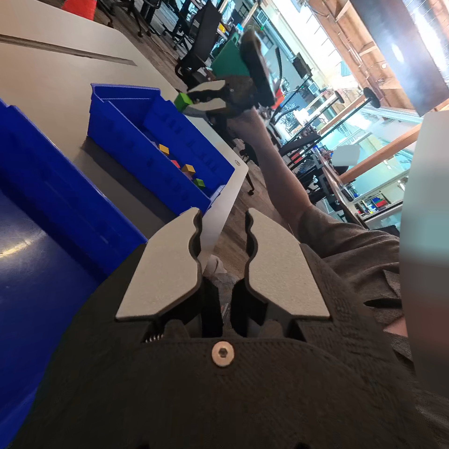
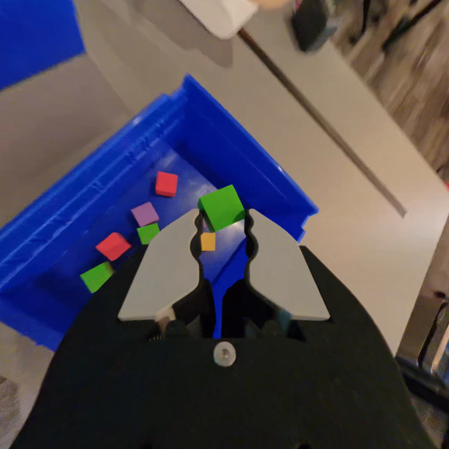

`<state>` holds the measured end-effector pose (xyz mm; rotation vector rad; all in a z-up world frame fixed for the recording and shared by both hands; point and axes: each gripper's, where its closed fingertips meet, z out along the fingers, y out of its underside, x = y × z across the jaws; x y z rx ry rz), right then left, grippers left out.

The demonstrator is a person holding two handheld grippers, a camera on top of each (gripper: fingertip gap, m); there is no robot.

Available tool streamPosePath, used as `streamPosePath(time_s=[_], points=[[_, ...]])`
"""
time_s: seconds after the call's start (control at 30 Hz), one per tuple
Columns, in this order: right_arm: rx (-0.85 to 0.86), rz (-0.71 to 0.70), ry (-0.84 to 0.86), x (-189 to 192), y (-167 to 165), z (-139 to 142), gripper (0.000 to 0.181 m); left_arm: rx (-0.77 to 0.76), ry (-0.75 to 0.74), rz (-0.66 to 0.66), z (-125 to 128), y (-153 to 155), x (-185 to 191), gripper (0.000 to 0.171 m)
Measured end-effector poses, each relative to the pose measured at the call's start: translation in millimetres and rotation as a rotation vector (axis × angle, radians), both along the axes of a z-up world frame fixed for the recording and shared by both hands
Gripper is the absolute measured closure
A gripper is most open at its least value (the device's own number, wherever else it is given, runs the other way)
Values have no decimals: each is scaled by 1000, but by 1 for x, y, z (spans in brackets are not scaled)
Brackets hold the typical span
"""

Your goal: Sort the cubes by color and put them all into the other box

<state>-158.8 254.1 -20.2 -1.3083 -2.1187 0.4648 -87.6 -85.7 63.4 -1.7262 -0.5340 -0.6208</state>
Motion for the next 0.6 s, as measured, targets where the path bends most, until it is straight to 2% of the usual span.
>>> streamPosePath(time_s=[0.1,0.23,0.37,0.47,0.6], points=[[-32,-60,-94,-16,7,-31,148,-16,-6,-3,-5,1,0,137],[-113,2,-199,-23,-17,-66,148,-22,-22,-11,-9,-2,-1,135],[-145,-4,-234,-32,-23,-88,148,-16,-24,-2,-9,-6,-4,135],[-132,-44,-236,-41,-17,-100,148,-16,-23,-2,-9,-7,-5,135],[-129,-78,-256,-49,-12,-117,148,-56,-23,22,-20,-7,-12,133]])
